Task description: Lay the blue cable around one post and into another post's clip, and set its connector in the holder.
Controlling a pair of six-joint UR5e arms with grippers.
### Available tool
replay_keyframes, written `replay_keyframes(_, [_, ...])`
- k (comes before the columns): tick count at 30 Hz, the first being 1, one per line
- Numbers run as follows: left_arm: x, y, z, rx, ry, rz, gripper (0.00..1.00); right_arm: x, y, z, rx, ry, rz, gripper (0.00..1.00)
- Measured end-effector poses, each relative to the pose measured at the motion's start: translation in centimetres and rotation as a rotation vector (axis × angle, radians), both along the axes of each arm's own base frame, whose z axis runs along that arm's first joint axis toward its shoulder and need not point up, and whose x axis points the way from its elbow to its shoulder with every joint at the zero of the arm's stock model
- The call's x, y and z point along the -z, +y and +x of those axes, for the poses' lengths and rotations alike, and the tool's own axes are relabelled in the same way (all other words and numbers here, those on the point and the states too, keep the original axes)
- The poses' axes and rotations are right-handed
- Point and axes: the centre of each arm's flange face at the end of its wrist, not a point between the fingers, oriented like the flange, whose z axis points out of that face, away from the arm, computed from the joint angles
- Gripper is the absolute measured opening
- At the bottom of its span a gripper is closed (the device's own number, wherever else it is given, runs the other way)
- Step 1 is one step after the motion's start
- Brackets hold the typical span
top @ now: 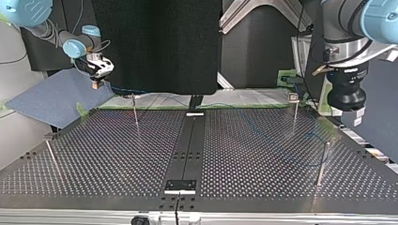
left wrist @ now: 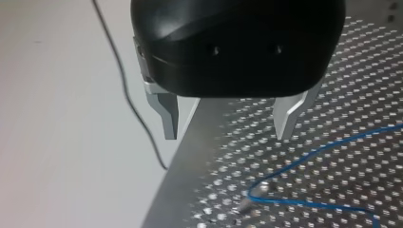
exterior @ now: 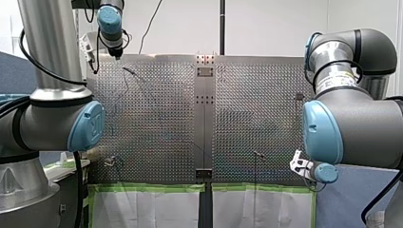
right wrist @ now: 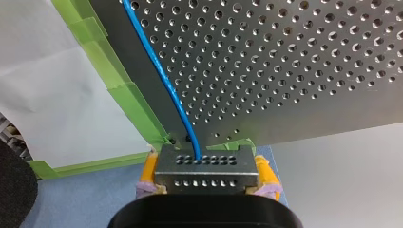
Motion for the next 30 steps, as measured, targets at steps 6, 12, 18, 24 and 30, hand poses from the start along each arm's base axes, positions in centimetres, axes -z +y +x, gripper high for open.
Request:
replay_keyframes(6, [1.1,-0.2,0.1,0.022,0.079,0.039,1.0,0.0,0.0,0.0,-0.001,0.0,0.001,0.0])
replay_keyframes(12, [2.0,-0.3,0.0,0.034,0.161,0.085,1.0,0.0,0.0,0.1,-0.002,0.001,0.001,0.0])
replay_keyframes(18, [2.3,-0.1,-0.6,0.026,0.228,0.132,1.0,0.0,0.0,0.1,-0.003,0.001,0.0,0.0])
replay_keyframes(24, [2.6,-0.1,-1.3,0.032,0.289,0.175,1.0,0.0,0.0,0.2,-0.003,0.001,0.0,0.0])
replay_keyframes(30, [2.8,-0.1,-1.9,0.049,0.352,0.218,1.0,0.0,0.0,0.2,-0.003,0.001,0.0,0.0])
